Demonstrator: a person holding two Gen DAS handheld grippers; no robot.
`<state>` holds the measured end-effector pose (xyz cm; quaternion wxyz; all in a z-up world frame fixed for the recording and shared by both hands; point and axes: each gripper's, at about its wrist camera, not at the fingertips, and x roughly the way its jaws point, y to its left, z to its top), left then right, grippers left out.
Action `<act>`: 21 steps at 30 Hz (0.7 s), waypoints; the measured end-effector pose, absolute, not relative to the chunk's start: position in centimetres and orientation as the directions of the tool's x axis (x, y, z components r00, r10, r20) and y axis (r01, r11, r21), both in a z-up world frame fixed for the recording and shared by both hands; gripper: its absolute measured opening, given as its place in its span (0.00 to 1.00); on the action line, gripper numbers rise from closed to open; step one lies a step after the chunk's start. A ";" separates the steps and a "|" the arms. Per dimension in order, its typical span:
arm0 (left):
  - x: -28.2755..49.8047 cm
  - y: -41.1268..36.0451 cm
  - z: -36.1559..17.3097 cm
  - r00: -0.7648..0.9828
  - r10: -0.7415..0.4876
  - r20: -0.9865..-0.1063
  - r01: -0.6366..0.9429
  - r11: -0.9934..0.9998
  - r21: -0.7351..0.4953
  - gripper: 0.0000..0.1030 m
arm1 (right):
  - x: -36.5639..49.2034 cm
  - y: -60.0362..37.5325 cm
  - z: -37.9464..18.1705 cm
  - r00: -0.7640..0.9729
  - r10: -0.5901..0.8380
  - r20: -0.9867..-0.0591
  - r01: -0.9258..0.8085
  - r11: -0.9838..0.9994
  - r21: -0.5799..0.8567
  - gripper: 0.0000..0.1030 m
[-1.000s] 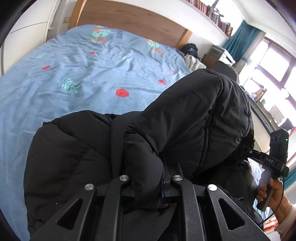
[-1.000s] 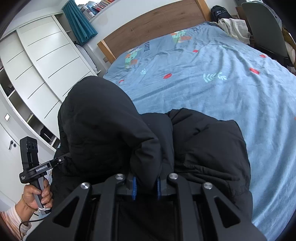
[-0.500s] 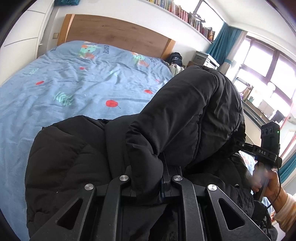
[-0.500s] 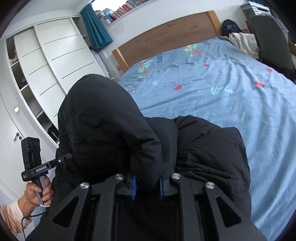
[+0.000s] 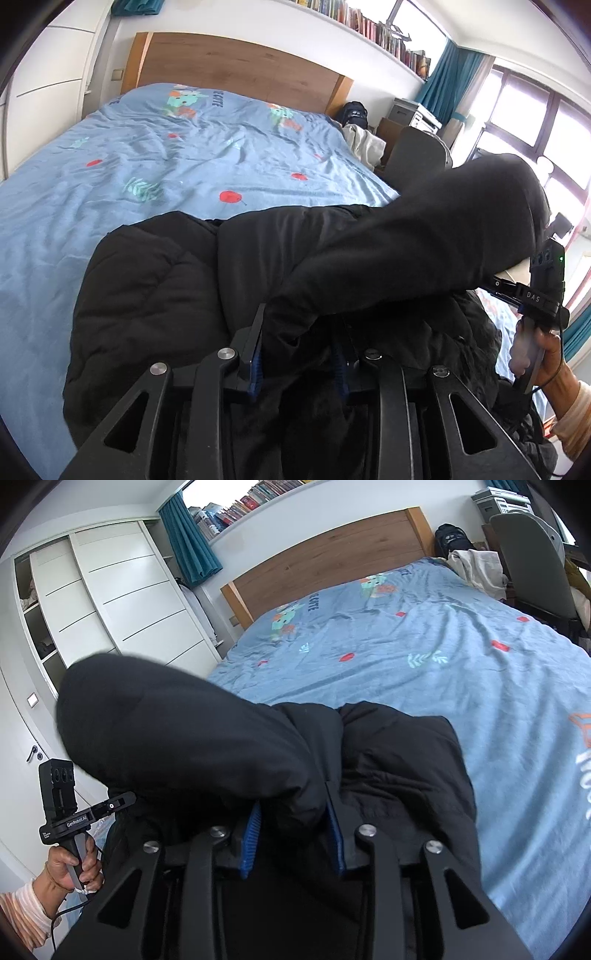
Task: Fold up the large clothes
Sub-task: 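Carry the held hem over the coat body toward the collar with both grippers, then lower the hem onto the coat and open both grippers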
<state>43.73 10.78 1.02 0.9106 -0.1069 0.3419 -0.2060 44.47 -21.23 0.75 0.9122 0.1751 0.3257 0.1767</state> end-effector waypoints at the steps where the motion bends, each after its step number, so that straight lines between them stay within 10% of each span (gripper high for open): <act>1: 43.4 10.9 1.1 0.683 -0.445 -0.579 0.295 0.893 -0.339 0.34 | 44.2 -21.4 0.8 0.724 0.435 -0.536 -0.207 0.878 0.432 0.31; 9: 39.2 12.5 2.6 0.682 -0.417 -0.601 0.232 0.903 -0.363 0.62 | 40.3 -23.9 1.9 0.729 0.386 -0.565 -0.159 0.899 0.409 0.32; 21: 41.5 8.0 9.4 0.727 -0.442 -0.525 0.285 0.890 -0.355 0.81 | 42.1 -19.5 9.1 0.730 0.458 -0.508 -0.313 0.884 0.348 0.65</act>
